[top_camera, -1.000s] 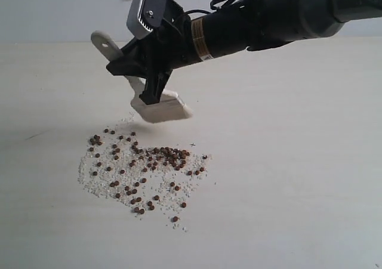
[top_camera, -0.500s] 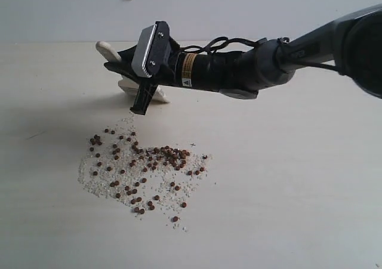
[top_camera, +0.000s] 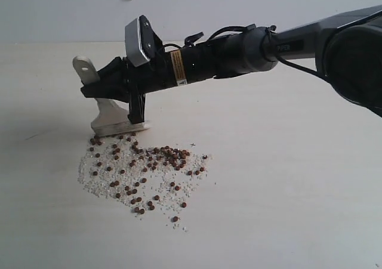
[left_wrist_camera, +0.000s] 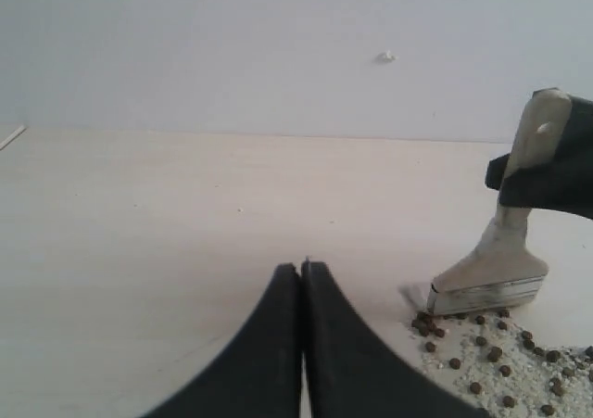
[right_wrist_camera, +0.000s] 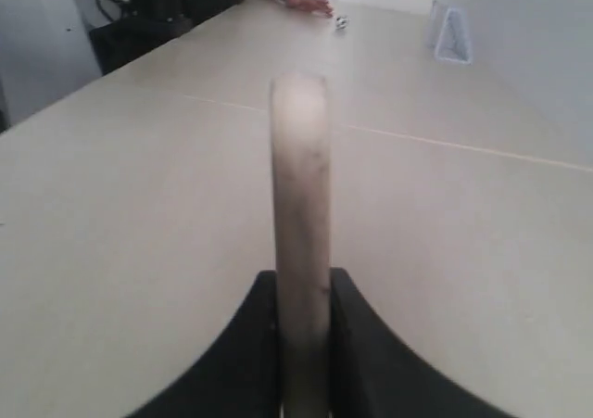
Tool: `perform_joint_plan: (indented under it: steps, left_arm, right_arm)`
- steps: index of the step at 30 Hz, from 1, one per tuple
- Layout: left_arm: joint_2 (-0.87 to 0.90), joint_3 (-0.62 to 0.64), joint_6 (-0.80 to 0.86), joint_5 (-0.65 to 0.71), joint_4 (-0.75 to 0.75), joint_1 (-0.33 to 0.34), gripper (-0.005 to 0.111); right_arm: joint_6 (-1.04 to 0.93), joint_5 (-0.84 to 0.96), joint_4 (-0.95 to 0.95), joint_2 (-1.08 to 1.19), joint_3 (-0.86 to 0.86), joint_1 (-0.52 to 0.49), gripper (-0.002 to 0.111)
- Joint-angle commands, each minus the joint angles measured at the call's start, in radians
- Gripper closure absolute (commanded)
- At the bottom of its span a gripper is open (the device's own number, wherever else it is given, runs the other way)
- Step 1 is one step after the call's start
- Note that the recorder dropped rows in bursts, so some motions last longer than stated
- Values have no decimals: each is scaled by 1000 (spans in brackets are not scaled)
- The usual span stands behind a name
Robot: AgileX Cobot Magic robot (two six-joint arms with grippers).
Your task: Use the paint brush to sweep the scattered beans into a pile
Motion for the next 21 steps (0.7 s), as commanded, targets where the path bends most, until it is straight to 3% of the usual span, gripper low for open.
perform_joint_plan:
  steps: [1, 5, 12, 16, 21]
  left_arm:
    - [-8, 0, 2, 1, -8, 1, 107]
    - [-8, 0, 2, 1, -8, 1, 107]
    - [-8, 0, 2, 1, -8, 1, 107]
    - [-8, 0, 2, 1, -8, 1, 107]
    - [-8, 0, 2, 1, -8, 1, 107]
  right_arm:
    - [209, -43, -195, -6, -3, 0, 108]
    - [306, -93, -293, -26, -3, 0, 108]
    - [316, -93, -293, -109, -3, 0, 108]
    - [272, -18, -264, -159, -3, 0, 108]
    - [54, 23, -62, -148, -3, 0, 108]
